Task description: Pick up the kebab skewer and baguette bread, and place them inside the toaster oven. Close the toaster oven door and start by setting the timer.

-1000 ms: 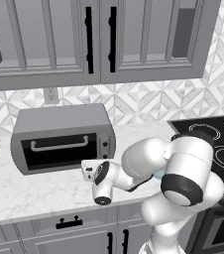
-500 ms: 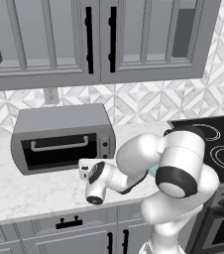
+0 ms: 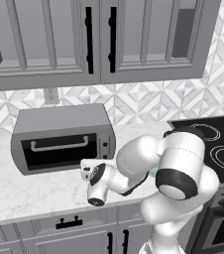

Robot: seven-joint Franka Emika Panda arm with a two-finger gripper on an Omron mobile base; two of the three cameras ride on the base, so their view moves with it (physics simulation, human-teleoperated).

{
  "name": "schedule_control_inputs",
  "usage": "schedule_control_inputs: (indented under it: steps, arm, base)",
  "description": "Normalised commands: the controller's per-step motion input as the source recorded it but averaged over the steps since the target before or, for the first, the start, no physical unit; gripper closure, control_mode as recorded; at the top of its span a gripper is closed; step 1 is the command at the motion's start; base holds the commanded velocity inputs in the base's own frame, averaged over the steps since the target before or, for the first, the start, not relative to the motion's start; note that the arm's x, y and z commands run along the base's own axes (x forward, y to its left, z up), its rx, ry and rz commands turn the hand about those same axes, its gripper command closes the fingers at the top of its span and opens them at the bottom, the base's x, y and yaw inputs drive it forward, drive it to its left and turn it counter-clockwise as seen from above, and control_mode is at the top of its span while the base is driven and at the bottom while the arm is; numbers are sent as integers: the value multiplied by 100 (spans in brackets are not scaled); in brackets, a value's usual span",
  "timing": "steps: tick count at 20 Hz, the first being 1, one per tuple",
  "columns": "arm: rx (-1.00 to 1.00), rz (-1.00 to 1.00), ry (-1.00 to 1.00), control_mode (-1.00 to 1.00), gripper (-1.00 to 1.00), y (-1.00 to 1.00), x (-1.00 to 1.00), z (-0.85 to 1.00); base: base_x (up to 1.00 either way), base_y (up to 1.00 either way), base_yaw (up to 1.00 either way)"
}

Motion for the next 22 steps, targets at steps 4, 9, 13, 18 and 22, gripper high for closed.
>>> schedule_control_inputs:
  steps: [4,9,13,18,22]
  arm:
    - [0,3,0,-100,100,-43,0,-2]
    - [0,4,0,-100,100,-41,0,-3]
    - [0,2,0,-100,100,-24,4,0]
    - [0,1,0,-100,100,-16,1,0]
    - [0,6,0,-100,100,-42,0,0]
  base:
    - [0,0,0]
    - [0,0,0]
    - [0,0,0]
    - [0,0,0]
    - [0,0,0]
